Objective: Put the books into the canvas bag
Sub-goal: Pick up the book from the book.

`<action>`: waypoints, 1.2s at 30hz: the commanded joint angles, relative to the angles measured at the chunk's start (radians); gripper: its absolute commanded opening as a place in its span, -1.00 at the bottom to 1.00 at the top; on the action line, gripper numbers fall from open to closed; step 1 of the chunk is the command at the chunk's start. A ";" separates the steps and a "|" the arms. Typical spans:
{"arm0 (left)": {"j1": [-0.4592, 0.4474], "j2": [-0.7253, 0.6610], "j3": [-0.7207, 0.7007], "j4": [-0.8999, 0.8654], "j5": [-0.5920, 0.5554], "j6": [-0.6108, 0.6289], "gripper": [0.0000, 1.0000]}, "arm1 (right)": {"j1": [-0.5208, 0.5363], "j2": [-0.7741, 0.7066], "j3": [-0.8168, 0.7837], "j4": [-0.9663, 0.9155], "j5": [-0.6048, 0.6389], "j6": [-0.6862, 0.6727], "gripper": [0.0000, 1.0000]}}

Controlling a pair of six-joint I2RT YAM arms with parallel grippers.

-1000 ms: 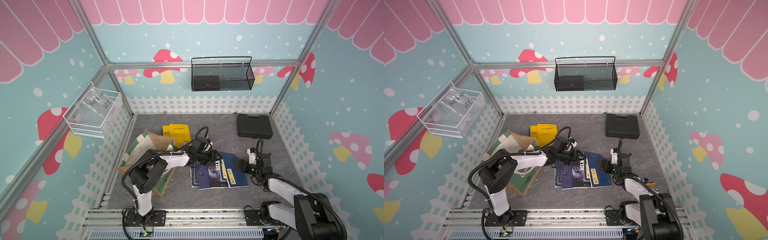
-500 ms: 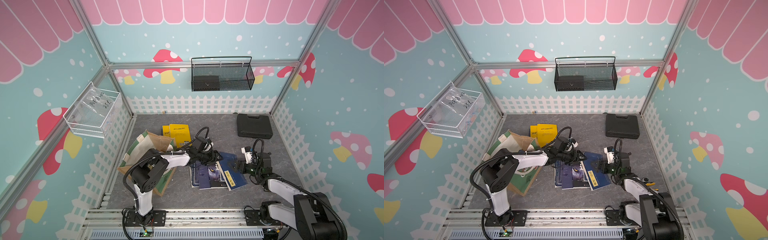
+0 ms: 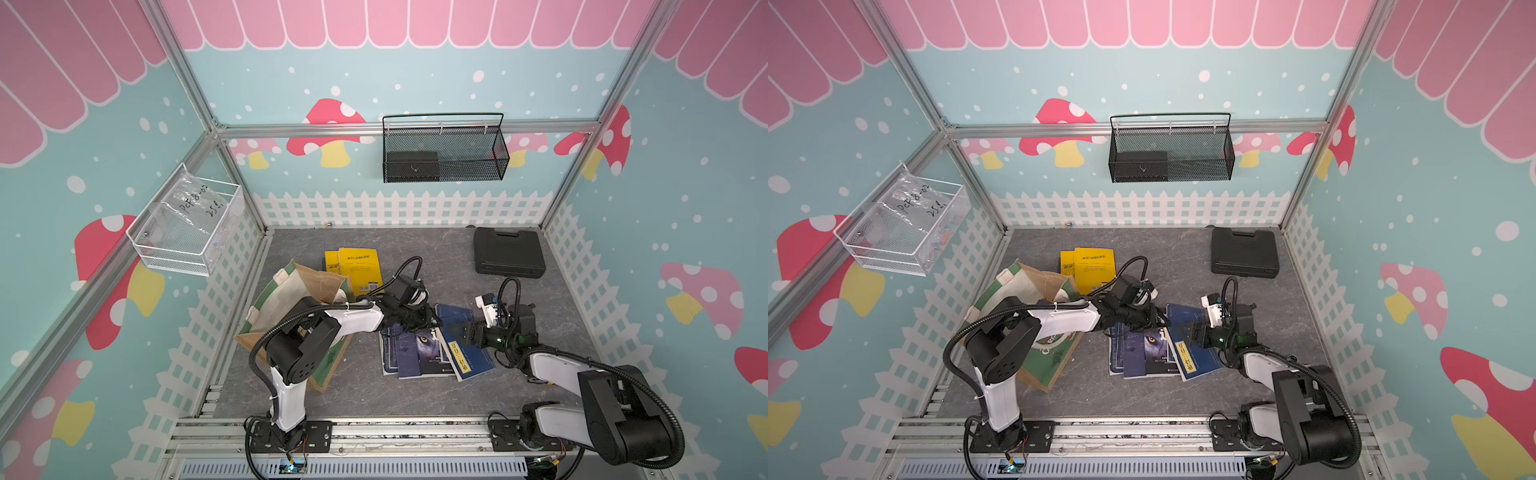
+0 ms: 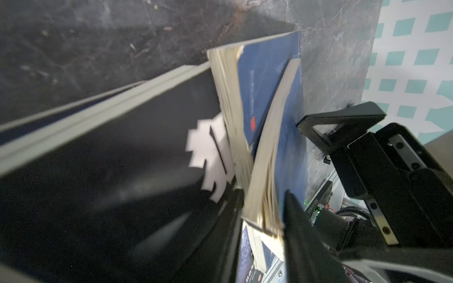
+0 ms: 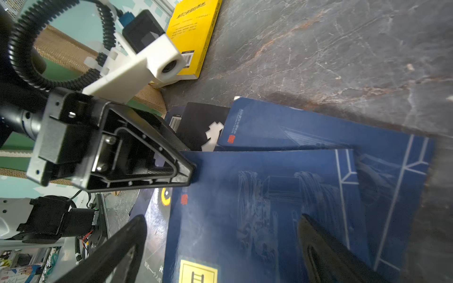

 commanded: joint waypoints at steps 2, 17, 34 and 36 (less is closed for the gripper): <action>-0.003 -0.019 0.017 -0.042 -0.039 0.016 -0.86 | 0.045 0.028 -0.018 -0.008 -0.016 0.027 0.95; 0.011 -0.161 0.082 -0.226 0.022 0.268 -1.00 | -0.007 -0.146 -0.006 0.041 -0.020 0.054 0.99; 0.061 -0.312 0.006 -0.213 0.163 0.467 -1.00 | -0.010 -0.053 -0.183 0.469 -0.177 0.181 0.99; 0.066 -0.315 0.005 -0.207 0.156 0.462 -1.00 | -0.005 -0.025 -0.202 0.612 -0.238 0.234 0.95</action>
